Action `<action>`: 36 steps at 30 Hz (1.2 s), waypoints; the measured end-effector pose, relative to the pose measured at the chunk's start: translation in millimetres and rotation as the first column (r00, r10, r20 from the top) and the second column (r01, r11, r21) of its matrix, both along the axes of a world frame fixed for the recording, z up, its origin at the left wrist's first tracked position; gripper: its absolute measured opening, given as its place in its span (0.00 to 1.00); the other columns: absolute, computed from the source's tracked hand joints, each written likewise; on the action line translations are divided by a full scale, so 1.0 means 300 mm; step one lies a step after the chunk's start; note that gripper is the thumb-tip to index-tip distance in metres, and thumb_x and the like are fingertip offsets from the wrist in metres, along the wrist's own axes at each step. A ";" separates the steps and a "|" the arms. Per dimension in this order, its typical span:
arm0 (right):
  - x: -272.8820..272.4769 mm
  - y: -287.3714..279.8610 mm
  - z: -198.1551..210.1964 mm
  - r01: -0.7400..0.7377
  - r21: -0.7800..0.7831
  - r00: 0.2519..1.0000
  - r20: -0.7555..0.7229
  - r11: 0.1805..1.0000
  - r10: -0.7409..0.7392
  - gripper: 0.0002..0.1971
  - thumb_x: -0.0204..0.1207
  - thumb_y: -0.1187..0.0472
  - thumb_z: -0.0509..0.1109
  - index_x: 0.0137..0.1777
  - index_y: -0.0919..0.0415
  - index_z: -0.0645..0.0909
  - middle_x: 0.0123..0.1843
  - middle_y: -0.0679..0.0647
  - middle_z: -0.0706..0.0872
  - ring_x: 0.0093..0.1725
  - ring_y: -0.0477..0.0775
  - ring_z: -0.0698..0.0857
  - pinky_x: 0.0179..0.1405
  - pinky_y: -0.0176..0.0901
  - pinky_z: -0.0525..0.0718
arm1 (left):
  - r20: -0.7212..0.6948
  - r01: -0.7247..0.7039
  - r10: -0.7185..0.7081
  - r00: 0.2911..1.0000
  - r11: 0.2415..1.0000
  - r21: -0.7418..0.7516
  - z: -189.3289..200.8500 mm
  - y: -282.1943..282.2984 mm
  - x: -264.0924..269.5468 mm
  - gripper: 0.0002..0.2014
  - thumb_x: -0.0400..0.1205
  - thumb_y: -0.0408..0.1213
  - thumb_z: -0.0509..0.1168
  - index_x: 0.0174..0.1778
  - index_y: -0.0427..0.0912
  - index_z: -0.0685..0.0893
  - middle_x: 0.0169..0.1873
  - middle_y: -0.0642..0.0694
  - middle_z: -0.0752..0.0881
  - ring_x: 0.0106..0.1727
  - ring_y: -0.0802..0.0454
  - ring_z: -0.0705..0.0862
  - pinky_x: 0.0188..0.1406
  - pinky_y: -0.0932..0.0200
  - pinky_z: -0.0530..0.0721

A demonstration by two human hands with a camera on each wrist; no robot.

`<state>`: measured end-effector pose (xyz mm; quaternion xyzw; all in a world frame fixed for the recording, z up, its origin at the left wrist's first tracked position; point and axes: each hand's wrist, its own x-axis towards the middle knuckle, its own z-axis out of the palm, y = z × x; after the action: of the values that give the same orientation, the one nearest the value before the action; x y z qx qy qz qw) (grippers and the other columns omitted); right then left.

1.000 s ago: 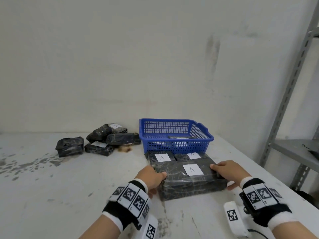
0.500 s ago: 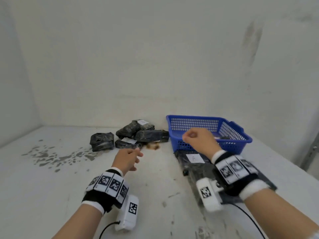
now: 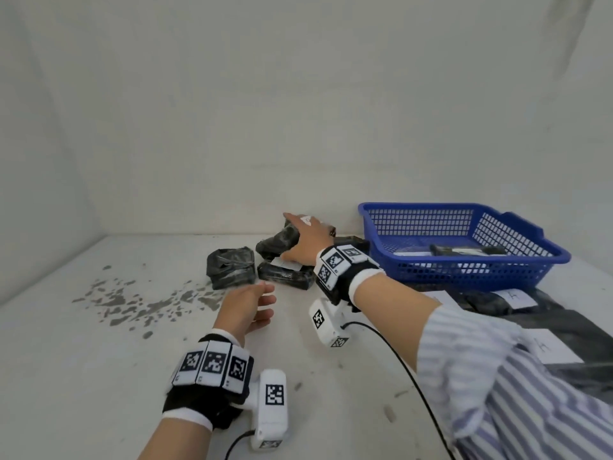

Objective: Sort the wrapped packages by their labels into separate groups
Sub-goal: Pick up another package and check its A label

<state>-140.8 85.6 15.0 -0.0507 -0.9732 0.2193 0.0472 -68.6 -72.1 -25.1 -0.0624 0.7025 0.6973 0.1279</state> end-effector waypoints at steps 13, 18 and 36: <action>-0.018 0.014 -0.003 -0.031 -0.156 0.990 -0.144 0.987 0.009 0.27 0.74 0.62 0.77 0.74 0.53 0.77 0.74 0.61 0.72 0.71 0.63 0.77 0.74 0.47 0.74 | 0.084 0.067 -0.063 0.995 0.997 -0.045 -0.017 -0.025 -0.041 0.14 0.89 0.39 0.56 0.41 0.38 0.80 0.36 0.42 0.83 0.33 0.49 0.80 0.37 0.57 0.80; 0.079 0.072 0.073 -0.085 -0.339 0.972 -0.233 0.937 0.004 0.25 0.75 0.56 0.79 0.71 0.58 0.79 0.70 0.53 0.75 0.68 0.53 0.78 0.65 0.40 0.75 | 0.113 0.090 -0.084 0.990 0.994 -0.054 0.021 -0.029 -0.020 0.13 0.89 0.42 0.57 0.47 0.38 0.82 0.39 0.44 0.85 0.36 0.49 0.82 0.41 0.55 0.80; 0.675 0.369 0.383 -0.415 -0.768 0.893 -0.447 0.488 0.056 0.30 0.71 0.50 0.74 0.75 0.51 0.77 0.54 0.54 0.93 0.46 0.62 0.92 0.35 0.44 0.88 | -0.628 0.259 -0.117 0.769 0.956 0.139 0.449 0.143 0.212 0.16 0.80 0.39 0.68 0.65 0.48 0.81 0.54 0.43 0.90 0.50 0.45 0.91 0.42 0.57 0.90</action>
<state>61.8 196.1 129.8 0.1108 -0.7117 0.6740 0.1640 -5.0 -29.2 109.5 0.2526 0.6276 0.7357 -0.0314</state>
